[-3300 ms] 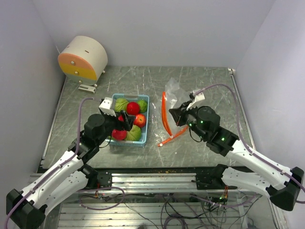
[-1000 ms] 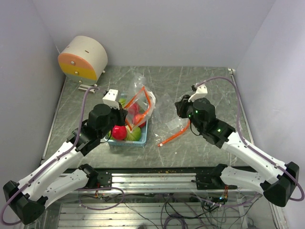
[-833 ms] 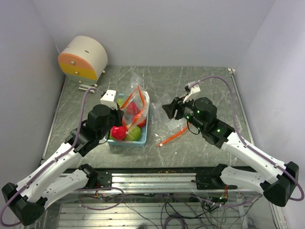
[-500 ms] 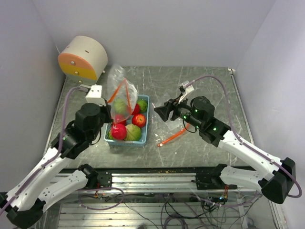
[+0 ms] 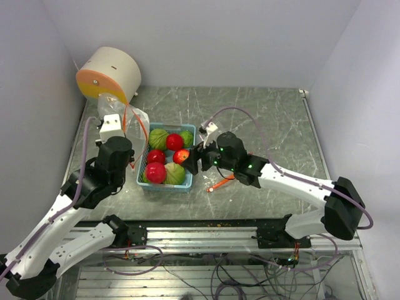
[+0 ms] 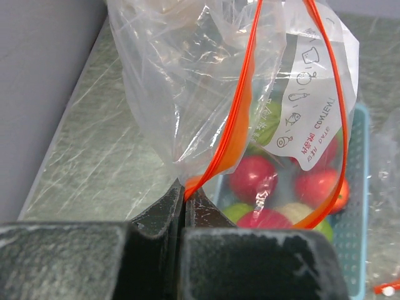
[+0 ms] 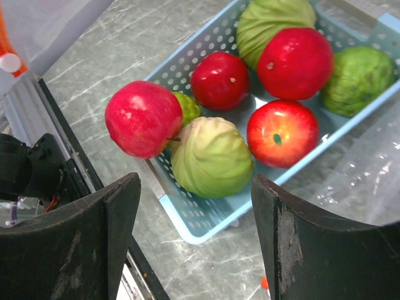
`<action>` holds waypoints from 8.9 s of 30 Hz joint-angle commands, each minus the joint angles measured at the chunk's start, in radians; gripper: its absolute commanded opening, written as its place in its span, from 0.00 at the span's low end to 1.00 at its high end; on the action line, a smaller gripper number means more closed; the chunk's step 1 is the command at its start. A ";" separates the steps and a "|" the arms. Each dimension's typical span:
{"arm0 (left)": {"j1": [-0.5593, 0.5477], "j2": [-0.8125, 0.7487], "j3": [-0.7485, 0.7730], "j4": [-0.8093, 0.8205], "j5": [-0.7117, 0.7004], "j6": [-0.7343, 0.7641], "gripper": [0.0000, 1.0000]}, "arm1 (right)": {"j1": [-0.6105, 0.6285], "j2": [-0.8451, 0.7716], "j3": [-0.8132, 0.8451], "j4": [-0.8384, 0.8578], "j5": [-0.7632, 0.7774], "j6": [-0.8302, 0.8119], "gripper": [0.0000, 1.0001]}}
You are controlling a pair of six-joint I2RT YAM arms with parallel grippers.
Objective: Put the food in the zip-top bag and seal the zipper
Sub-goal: Open the zipper of the food storage bag, then pick up the fake fruit from the bin, then place the fake fruit in the zipper food storage bag, then pick up the fake fruit from the bin.
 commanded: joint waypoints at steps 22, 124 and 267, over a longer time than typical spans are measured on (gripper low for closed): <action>0.004 0.000 -0.046 -0.073 -0.065 -0.036 0.07 | 0.155 0.317 0.253 0.068 -0.009 0.013 0.88; 0.004 -0.173 -0.221 0.302 0.610 -0.176 0.07 | 0.154 0.224 0.153 0.358 0.329 0.022 0.65; 0.004 -0.221 -0.270 0.138 0.159 -0.198 0.07 | 0.028 0.684 0.521 -0.014 0.428 -0.091 0.90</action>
